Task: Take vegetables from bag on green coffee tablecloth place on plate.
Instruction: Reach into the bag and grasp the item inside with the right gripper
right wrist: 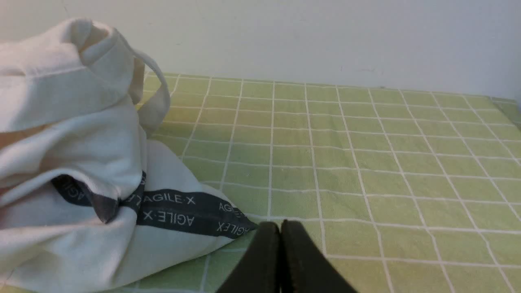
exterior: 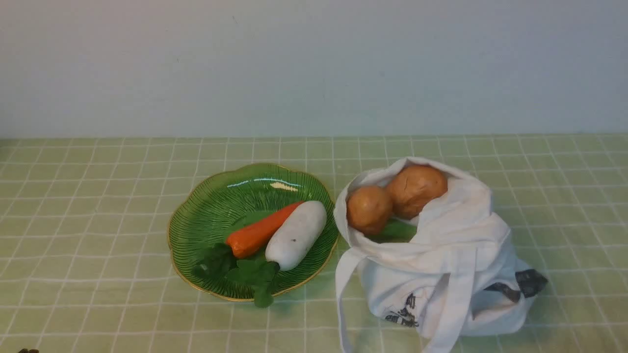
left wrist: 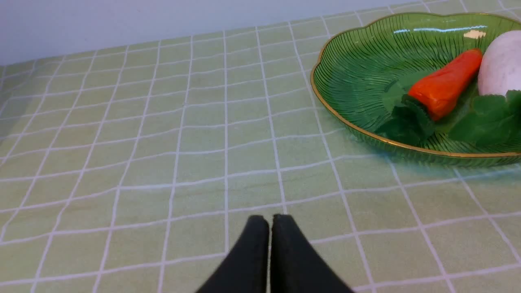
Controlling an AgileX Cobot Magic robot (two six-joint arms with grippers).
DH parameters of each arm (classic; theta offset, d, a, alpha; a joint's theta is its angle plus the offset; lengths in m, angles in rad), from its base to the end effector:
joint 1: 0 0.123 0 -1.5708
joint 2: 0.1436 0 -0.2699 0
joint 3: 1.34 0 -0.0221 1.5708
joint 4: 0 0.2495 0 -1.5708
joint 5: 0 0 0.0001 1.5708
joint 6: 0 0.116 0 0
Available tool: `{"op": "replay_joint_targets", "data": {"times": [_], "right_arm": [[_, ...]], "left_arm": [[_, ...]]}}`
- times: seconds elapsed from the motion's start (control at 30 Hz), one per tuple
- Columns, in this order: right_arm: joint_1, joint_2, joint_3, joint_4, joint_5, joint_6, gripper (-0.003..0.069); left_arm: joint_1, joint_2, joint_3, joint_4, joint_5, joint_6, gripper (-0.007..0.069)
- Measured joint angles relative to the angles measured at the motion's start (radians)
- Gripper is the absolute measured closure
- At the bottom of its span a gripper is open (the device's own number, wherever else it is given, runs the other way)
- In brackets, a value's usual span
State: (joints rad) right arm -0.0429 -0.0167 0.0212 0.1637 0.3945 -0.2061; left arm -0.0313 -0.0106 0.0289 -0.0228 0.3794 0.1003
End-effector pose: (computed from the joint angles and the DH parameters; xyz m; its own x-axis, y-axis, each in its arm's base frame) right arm 0.0896 0.0034 0.1647 -0.3006 -0.0418 -0.9528 -0.0334 0.9989 -0.0333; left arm 0.0902 -0.0038 0.1625 -0.3012 0.0885 -0.9494 0.0633 0.9953 0.0727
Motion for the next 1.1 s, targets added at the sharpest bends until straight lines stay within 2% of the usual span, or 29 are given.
{"op": "replay_joint_targets", "data": {"times": [0.97,1.1], "right_arm": [[0.0,0.0,0.0,0.005,-0.008,0.002,0.0673],[0.0,0.0,0.007,0.191,-0.119,0.061,0.0673]], "left_arm": [[0.0,0.0,0.0,0.0,0.0,0.0,0.0629],[0.0,0.0,0.0,0.0,0.0,0.0,0.0629]]}}
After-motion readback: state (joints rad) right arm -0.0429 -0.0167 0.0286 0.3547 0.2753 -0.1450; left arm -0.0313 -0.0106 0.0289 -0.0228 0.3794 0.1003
